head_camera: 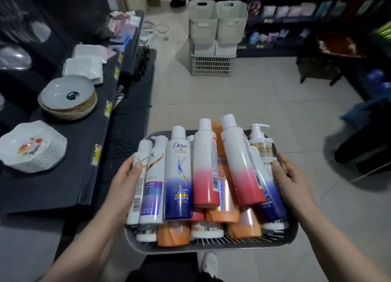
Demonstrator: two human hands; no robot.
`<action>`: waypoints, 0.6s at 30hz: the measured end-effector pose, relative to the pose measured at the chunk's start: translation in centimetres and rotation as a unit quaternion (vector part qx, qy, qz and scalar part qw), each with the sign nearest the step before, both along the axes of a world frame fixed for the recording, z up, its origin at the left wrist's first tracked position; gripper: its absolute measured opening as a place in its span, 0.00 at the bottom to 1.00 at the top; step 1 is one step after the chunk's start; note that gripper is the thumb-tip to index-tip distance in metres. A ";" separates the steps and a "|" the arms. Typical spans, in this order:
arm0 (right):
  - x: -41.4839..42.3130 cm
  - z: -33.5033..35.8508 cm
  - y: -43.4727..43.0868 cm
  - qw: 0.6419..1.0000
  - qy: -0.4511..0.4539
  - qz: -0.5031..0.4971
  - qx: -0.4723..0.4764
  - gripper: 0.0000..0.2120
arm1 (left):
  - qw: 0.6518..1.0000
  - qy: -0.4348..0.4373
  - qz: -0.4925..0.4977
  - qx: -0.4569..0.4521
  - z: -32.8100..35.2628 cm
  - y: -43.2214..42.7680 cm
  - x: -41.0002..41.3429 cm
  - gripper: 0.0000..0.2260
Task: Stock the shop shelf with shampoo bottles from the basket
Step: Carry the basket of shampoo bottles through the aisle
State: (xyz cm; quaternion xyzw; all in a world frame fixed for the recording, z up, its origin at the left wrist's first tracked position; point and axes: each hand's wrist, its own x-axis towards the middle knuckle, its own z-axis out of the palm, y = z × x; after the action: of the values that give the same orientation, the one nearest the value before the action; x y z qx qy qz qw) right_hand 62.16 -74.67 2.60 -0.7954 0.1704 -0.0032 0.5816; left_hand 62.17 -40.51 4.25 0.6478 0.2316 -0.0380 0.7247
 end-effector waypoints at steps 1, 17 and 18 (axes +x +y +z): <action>0.9 0.0 -0.7 1.000 -0.001 -0.016 0.002 0.11 | 1.000 0.002 -0.014 -0.003 0.1 -0.7 1.8 0.10; 19.0 0.0 -7.6 0.971 0.018 -0.238 0.027 0.16 | 0.976 0.003 -0.217 0.002 -0.5 -10.4 33.2 0.10; 20.5 0.1 -8.3 0.968 0.017 -0.248 0.028 0.17 | 0.975 0.003 -0.224 -0.001 -0.4 -11.4 35.0 0.10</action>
State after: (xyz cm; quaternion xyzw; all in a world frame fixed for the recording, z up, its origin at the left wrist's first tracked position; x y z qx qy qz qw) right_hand 82.62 -82.97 2.73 -0.7117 0.3721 -0.1291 0.5817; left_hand 97.12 -51.88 3.81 0.6822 0.0828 -0.2011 0.6981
